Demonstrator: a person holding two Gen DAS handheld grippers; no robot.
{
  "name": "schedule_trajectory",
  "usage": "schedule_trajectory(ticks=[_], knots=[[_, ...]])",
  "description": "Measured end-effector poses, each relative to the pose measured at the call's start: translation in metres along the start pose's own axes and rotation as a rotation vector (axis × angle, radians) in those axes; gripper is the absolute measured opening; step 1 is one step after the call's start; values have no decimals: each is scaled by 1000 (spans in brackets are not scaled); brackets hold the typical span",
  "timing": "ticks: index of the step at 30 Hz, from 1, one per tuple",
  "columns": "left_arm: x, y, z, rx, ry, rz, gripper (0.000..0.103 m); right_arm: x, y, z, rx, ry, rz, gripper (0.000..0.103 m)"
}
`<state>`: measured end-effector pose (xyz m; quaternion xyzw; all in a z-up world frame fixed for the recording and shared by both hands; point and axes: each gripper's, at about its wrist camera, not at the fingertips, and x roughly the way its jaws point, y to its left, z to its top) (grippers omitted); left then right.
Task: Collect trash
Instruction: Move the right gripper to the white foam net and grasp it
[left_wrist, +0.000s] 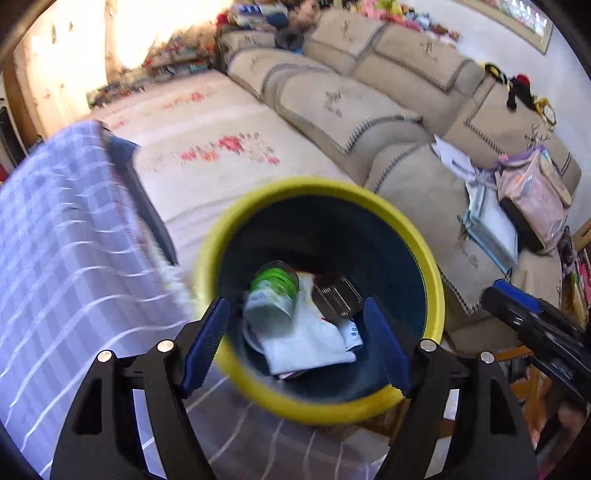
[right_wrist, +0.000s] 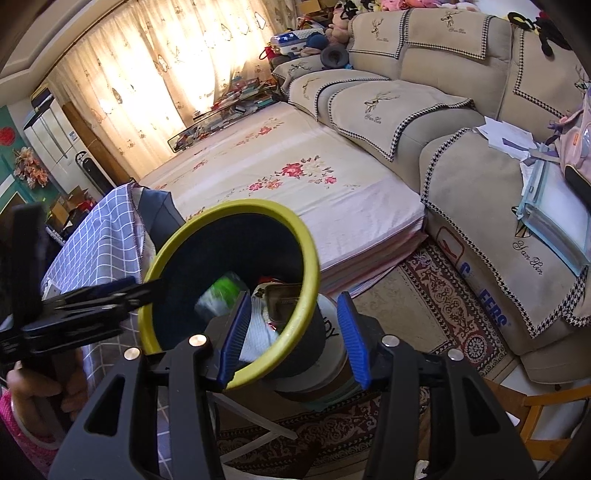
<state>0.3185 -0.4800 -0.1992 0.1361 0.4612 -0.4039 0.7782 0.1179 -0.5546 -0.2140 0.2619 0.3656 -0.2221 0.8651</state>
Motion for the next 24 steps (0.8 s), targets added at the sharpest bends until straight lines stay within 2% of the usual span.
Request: schedule_trajectory(ticks=[6, 10, 17, 24], knots=[[-81, 45, -39, -72, -133, 23, 84, 3, 23, -4, -47, 11, 25, 50], [-135, 97, -83, -152, -200, 89, 85, 7, 44, -6, -85, 21, 48, 50], [-207, 195, -171, -357, -252, 304, 86, 16, 102, -13, -183, 46, 98, 50], [-244, 277, -228, -513, -292, 437, 86, 19, 182, -25, -313, 75, 169, 50]])
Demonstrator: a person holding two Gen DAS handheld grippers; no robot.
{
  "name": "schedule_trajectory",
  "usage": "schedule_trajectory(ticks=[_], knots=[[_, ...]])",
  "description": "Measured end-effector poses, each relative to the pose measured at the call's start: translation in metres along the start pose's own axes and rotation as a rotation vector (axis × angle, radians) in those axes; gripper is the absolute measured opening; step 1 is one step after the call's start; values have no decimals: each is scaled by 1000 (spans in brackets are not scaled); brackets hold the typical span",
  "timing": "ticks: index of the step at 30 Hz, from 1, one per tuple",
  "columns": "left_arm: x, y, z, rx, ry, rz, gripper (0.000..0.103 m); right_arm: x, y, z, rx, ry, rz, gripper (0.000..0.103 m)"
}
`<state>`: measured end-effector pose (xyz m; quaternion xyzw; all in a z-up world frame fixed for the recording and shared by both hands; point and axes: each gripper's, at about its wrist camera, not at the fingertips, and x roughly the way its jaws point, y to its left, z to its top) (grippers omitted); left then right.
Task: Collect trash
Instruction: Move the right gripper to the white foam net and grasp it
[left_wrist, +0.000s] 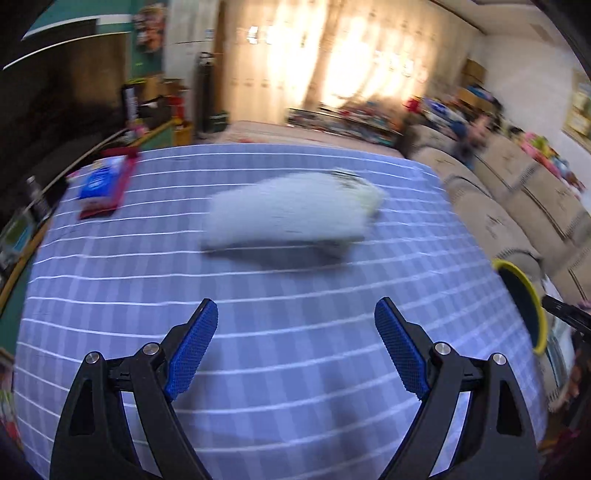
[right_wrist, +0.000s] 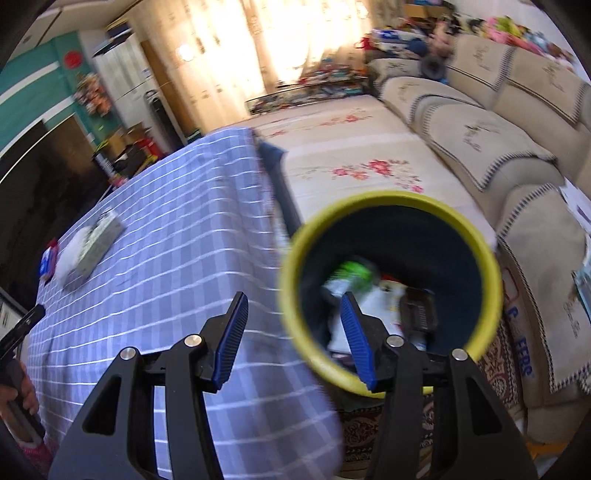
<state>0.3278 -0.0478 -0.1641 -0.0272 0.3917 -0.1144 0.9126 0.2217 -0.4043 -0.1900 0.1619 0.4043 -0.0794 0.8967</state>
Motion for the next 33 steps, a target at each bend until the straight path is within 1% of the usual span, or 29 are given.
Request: schedule_trajectory(ticks=[2, 3, 5, 8, 9, 12, 13, 15, 16, 18, 21, 24, 25, 28, 33], knots=[[1, 21, -1, -18, -12, 21, 86, 3, 22, 3, -35, 4, 23, 50], [1, 31, 0, -19, -27, 54, 86, 4, 34, 5, -55, 8, 40, 50], [1, 40, 2, -16, -48, 83, 86, 7, 59, 10, -100, 12, 65, 50], [-5, 59, 0, -49, -67, 69, 86, 13, 104, 14, -181, 21, 112, 50], [-5, 59, 2, -57, -70, 67, 86, 17, 122, 17, -212, 28, 137, 50], [-16, 77, 0, -97, -109, 80, 87, 26, 168, 22, -283, 37, 183, 50], [-19, 79, 1, -107, -117, 83, 89, 29, 184, 25, -305, 38, 200, 50], [-22, 83, 0, -118, -130, 98, 89, 37, 213, 31, -338, 43, 225, 50], [-22, 86, -2, -121, -132, 115, 89, 41, 224, 34, -348, 45, 230, 50], [-21, 90, -3, -138, -118, 117, 89, 50, 248, 41, -367, 49, 242, 50], [-18, 98, -5, -193, -99, 61, 89, 65, 275, 50, -391, 60, 244, 50], [-17, 102, -7, -211, -93, 50, 89, 82, 297, 55, -401, 75, 239, 50], [-16, 102, -8, -213, -94, 48, 89, 90, 303, 57, -404, 85, 223, 50], [-13, 99, -10, -211, -84, 29, 89, 107, 311, 56, -405, 125, 209, 50], [-11, 88, -10, -170, -83, 34, 89, 122, 318, 50, -406, 154, 195, 50]])
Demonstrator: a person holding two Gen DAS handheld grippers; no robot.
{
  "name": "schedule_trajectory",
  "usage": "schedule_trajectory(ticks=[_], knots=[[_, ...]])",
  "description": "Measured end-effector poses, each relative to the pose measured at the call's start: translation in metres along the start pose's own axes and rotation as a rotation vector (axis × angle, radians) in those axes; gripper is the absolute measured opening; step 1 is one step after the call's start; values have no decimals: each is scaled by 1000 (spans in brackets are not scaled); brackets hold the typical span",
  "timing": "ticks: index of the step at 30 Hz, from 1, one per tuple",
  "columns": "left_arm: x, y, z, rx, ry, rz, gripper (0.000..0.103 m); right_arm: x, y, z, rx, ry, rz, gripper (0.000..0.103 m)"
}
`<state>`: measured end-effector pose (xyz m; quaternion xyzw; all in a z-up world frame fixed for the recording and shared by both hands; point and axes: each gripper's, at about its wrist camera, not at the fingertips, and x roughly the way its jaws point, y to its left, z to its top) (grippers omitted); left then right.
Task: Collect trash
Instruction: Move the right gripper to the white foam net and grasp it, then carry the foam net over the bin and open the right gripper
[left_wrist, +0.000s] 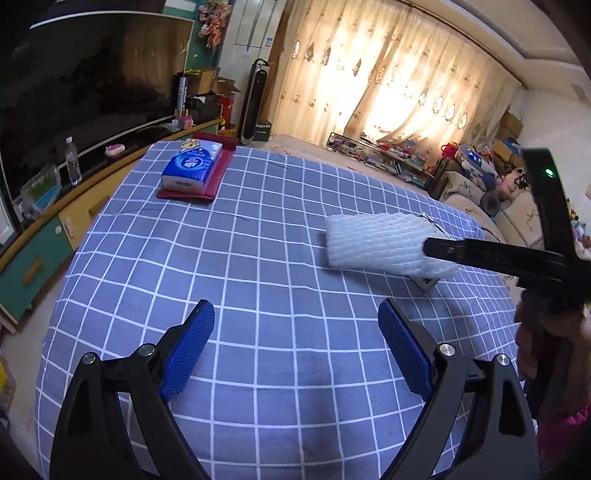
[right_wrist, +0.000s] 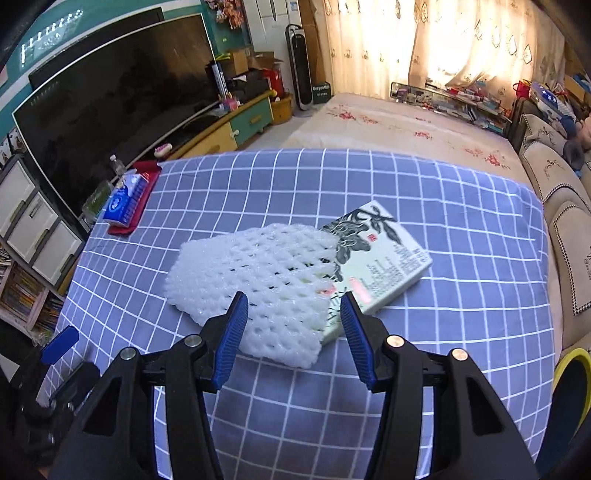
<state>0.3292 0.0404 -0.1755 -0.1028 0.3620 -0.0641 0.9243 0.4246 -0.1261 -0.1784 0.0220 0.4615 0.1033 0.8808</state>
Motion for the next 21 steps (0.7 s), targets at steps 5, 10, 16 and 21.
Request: schedule_trajectory(ticks=[5, 10, 16, 21], knots=[[-1, -3, -1, 11, -6, -4, 89, 6, 12, -2, -26, -2, -6, 42], [-1, -3, -1, 6, -4, -5, 89, 0, 14, -7, -26, -8, 35, 16], [1, -5, -2, 18, -2, -8, 89, -28, 2, -16, 14, -58, 70, 15], [2, -8, -3, 31, -3, -8, 89, -61, -25, -31, 86, -113, 86, 15]])
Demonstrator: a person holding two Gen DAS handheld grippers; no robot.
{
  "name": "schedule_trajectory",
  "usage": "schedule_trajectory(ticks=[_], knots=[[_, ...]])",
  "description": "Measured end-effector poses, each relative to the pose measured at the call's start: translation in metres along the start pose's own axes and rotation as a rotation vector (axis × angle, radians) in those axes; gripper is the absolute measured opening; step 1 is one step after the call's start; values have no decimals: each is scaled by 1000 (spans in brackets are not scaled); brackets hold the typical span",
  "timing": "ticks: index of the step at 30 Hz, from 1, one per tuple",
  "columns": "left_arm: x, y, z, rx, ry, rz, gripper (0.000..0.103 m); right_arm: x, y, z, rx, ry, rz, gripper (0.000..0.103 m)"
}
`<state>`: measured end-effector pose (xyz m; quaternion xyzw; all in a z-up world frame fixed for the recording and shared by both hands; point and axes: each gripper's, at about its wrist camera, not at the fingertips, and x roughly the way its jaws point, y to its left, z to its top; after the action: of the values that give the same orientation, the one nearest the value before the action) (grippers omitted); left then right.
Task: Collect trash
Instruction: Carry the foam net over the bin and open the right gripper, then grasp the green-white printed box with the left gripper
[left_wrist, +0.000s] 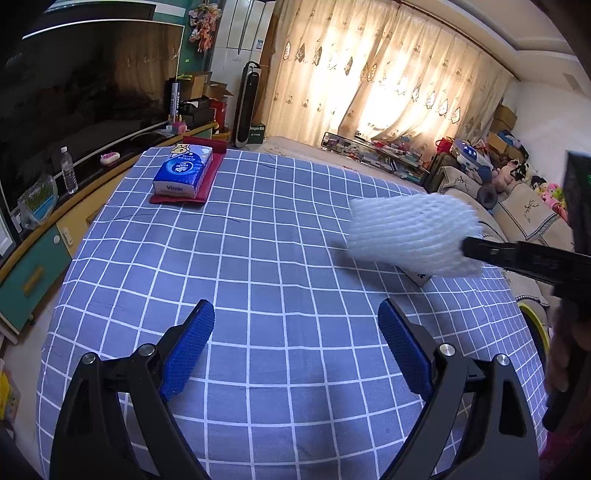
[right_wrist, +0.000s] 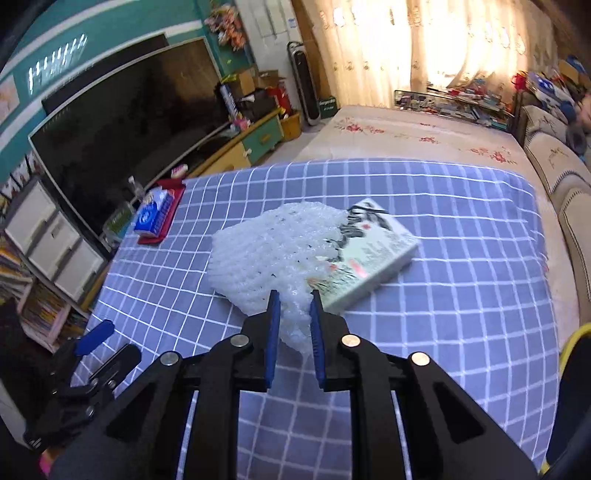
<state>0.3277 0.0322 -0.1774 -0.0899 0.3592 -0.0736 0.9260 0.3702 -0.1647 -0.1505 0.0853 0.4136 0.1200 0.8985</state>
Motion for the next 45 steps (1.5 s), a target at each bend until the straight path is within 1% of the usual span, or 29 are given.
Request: schedule_trajectory(ticks=[5, 7, 11, 15, 18, 22, 27, 33, 35, 36, 37, 38, 39, 41, 44, 45], knots=[[0, -3, -1, 12, 1, -3, 89, -47, -38, -14, 90, -81, -33, 15], [0, -4, -1, 18, 3, -5, 89, -69, -61, -22, 135, -116, -66, 15], [1, -8, -2, 34, 7, -7, 89, -114, -109, -44, 223, -183, -175, 16], [2, -13, -3, 54, 12, -9, 89, -144, -152, -67, 303, -213, -289, 16], [3, -19, -5, 75, 20, -13, 89, -159, -185, -86, 374, -213, -361, 16], [4, -26, -7, 103, 26, -15, 89, -165, -220, -108, 447, -193, -432, 16], [6, -30, -8, 122, 32, -18, 89, -165, -254, -131, 522, -159, -475, 16], [9, -32, -9, 133, 43, -20, 89, -160, -277, -151, 590, -125, -518, 17], [9, -33, -10, 140, 46, -21, 89, -156, -284, -155, 612, -107, -528, 25], [10, -34, -10, 144, 47, -22, 89, -154, -288, -157, 617, -96, -547, 37], [10, -35, -11, 146, 49, -22, 89, -154, -289, -159, 620, -97, -569, 44], [10, -36, -11, 149, 50, -22, 89, -154, -290, -159, 619, -100, -583, 54], [11, -36, -11, 152, 52, -22, 89, -155, -289, -160, 613, -107, -603, 56], [12, -38, -12, 158, 58, -23, 89, -157, -287, -160, 603, -113, -617, 56], [15, -43, -13, 170, 73, -35, 89, -163, -283, -159, 592, -130, -600, 58], [17, -47, -13, 187, 89, -40, 89, -164, -281, -157, 584, -135, -599, 59]])
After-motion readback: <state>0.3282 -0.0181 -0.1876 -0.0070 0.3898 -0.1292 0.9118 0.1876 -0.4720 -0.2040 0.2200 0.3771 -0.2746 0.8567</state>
